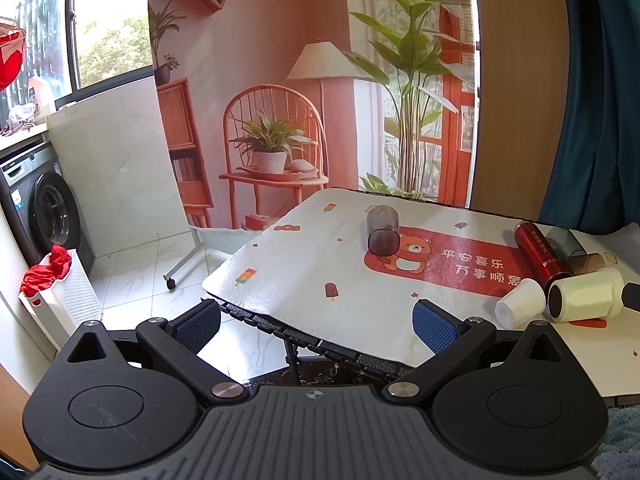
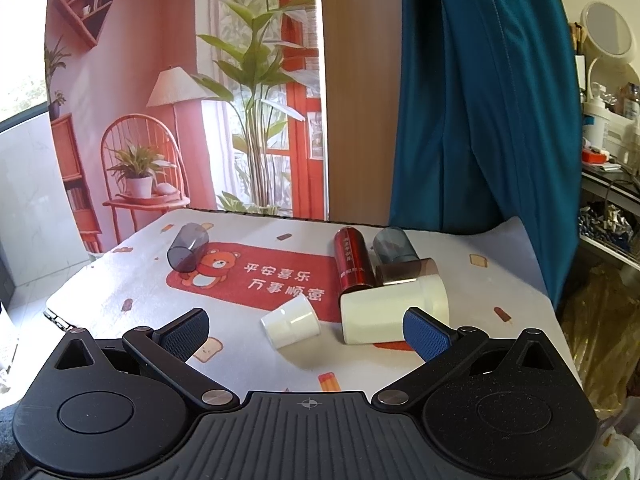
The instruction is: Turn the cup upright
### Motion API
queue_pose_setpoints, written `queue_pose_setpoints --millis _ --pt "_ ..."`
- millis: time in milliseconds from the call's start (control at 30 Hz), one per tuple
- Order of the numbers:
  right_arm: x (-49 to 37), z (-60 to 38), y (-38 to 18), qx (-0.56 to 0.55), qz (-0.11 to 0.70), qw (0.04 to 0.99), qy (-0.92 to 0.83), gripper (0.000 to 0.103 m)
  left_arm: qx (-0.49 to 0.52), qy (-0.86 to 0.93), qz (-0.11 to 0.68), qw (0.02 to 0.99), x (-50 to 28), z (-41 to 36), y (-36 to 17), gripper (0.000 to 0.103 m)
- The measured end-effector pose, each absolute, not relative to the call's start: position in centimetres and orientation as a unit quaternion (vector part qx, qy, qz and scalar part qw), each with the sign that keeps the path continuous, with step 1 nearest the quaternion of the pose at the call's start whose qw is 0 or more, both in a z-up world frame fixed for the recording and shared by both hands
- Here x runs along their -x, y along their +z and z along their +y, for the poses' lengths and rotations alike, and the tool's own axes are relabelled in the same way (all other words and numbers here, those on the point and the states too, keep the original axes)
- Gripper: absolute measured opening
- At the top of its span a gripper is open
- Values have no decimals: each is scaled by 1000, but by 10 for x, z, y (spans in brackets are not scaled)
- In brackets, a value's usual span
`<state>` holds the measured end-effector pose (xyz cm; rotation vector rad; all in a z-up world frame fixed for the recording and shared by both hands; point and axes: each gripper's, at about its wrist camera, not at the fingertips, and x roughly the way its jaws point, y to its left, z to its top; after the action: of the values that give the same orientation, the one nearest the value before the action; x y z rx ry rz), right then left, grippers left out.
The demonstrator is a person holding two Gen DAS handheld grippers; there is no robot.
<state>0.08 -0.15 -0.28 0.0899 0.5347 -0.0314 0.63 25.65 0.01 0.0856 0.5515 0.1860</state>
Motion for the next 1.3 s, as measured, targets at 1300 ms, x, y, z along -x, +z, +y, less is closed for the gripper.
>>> queue_pose_setpoints --millis 1300 --pt "-5 -6 -6 -52 275 960 -18 103 -47 77 281 955 -10 254 -2 103"
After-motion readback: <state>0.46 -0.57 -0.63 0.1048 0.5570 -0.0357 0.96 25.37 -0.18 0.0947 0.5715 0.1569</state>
